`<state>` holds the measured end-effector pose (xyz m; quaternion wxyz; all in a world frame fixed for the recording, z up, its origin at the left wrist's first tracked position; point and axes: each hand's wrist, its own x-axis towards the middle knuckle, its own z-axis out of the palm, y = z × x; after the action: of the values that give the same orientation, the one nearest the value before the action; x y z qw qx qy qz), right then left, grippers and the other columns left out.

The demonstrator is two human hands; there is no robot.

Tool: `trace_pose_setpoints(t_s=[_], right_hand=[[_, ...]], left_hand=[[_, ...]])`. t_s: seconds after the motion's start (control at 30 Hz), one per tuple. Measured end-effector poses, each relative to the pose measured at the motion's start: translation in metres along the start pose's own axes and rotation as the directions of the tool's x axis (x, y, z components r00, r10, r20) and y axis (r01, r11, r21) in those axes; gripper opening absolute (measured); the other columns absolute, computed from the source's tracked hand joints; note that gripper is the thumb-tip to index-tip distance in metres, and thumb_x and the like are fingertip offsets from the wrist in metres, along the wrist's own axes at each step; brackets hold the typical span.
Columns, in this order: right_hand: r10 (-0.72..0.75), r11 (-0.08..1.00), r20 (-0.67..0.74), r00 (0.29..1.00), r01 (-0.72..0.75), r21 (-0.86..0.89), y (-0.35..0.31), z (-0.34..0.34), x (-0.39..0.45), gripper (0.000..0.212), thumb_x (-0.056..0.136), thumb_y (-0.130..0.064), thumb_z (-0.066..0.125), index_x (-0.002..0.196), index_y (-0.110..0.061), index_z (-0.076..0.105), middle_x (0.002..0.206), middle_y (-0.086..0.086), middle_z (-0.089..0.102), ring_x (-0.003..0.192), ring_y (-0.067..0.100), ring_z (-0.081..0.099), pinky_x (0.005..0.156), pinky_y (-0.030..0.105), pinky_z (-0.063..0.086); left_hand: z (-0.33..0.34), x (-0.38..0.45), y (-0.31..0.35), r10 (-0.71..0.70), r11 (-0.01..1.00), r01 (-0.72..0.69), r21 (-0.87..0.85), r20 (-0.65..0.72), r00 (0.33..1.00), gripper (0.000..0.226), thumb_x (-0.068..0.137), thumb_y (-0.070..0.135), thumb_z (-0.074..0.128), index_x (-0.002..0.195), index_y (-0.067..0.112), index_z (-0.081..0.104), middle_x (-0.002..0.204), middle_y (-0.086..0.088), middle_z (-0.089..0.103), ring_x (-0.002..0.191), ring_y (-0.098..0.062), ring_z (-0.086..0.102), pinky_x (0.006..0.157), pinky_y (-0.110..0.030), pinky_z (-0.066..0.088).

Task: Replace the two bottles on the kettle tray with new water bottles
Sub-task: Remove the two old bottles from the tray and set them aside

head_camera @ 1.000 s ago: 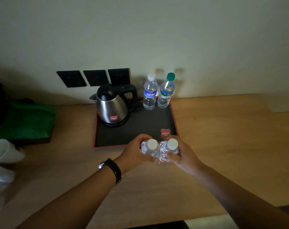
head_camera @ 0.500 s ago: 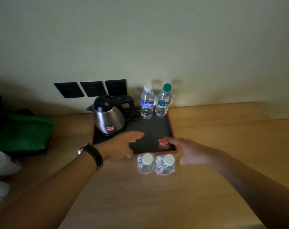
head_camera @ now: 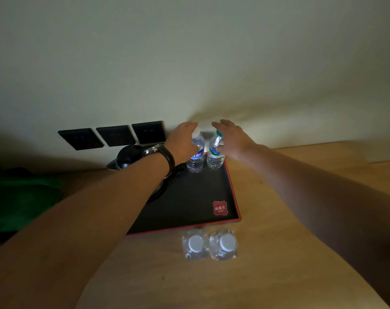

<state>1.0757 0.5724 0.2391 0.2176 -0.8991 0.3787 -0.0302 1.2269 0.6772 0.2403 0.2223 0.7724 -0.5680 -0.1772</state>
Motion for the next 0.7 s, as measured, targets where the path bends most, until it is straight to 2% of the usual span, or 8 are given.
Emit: trace_pose_setpoints(t_s=[0.07, 0.13, 0.2, 0.3, 0.4, 0.53, 0.7], right_hand=[[0.010, 1.000, -0.021, 1.000, -0.010, 0.009, 0.001, 0.000, 0.005, 0.069, 0.087, -0.005, 0.068, 0.148, -0.016, 0.039, 0.147, 0.016, 0.041, 0.129, 0.037, 0.044, 0.104, 0.041, 0.041], [0.023, 1.000, -0.052, 0.998, -0.022, 0.021, 0.002, -0.001, 0.006, 0.062, 0.086, -0.005, 0.069, 0.143, -0.013, 0.045, 0.132, 0.018, 0.053, 0.120, 0.036, 0.051, 0.097, 0.038, 0.044], [0.021, 0.998, -0.063, 0.998, -0.018, 0.053, 0.003, -0.002, 0.002, 0.050, 0.083, -0.010, 0.074, 0.130, -0.011, 0.056, 0.119, 0.017, 0.059, 0.110, 0.035, 0.056, 0.088, 0.035, 0.044], [0.000, 0.995, -0.062, 0.998, 0.006, 0.095, 0.005, -0.005, -0.009, 0.043, 0.081, -0.016, 0.078, 0.120, -0.009, 0.063, 0.113, 0.015, 0.062, 0.104, 0.033, 0.057, 0.086, 0.036, 0.045], [-0.016, 0.990, -0.087, 0.996, 0.028, 0.135, 0.014, -0.011, -0.025, 0.038, 0.080, -0.016, 0.078, 0.114, -0.009, 0.064, 0.108, 0.015, 0.063, 0.099, 0.031, 0.058, 0.083, 0.036, 0.046], [0.022, 0.967, -0.144, 0.989, 0.016, 0.254, 0.032, -0.031, -0.055, 0.035, 0.082, -0.018, 0.077, 0.113, -0.011, 0.064, 0.104, 0.012, 0.064, 0.093, 0.029, 0.060, 0.082, 0.038, 0.050], [0.156, 0.924, -0.196, 0.968, -0.073, 0.375, 0.067, -0.062, -0.107, 0.036, 0.084, -0.020, 0.077, 0.115, -0.013, 0.060, 0.106, 0.012, 0.067, 0.092, 0.030, 0.065, 0.081, 0.042, 0.055]], left_hand=[[0.002, 0.005, -0.003, -0.020, 1.000, 0.020, -0.023, -0.005, 1.000, 0.057, 0.087, 0.015, 0.069, 0.139, 0.010, 0.045, 0.133, -0.019, 0.057, 0.121, -0.036, 0.053, 0.095, -0.038, 0.043], [0.002, 0.008, -0.003, -0.048, 0.999, 0.047, -0.024, -0.062, 0.997, 0.036, 0.085, 0.013, 0.070, 0.119, 0.007, 0.060, 0.112, -0.018, 0.066, 0.104, -0.035, 0.061, 0.080, -0.037, 0.048], [0.003, 0.008, 0.000, -0.069, 0.997, 0.065, -0.046, -0.095, 0.993, 0.018, 0.083, 0.013, 0.072, 0.098, 0.005, 0.068, 0.096, -0.015, 0.070, 0.090, -0.032, 0.065, 0.070, -0.034, 0.050], [0.006, 0.005, 0.008, -0.027, 0.998, 0.023, -0.052, -0.078, 0.997, 0.016, 0.082, 0.015, 0.074, 0.092, 0.003, 0.070, 0.086, -0.012, 0.068, 0.080, -0.028, 0.063, 0.064, -0.032, 0.047], [0.005, 0.001, 0.020, 0.011, 0.999, -0.015, -0.043, -0.082, 0.997, 0.022, 0.083, 0.018, 0.074, 0.099, 0.004, 0.069, 0.086, -0.006, 0.061, 0.081, -0.025, 0.058, 0.067, -0.029, 0.042], [-0.004, 0.002, 0.052, 0.102, 0.994, -0.103, -0.040, -0.022, 0.995, 0.028, 0.085, 0.024, 0.071, 0.103, 0.002, 0.068, 0.099, -0.013, 0.068, 0.089, -0.029, 0.060, 0.080, -0.044, 0.051], [0.011, 0.004, 0.117, 0.266, 0.962, -0.264, -0.073, 0.019, 0.964, 0.025, 0.084, 0.018, 0.070, 0.091, -0.006, 0.066, 0.091, -0.022, 0.069, 0.086, -0.036, 0.062, 0.076, -0.046, 0.050]])
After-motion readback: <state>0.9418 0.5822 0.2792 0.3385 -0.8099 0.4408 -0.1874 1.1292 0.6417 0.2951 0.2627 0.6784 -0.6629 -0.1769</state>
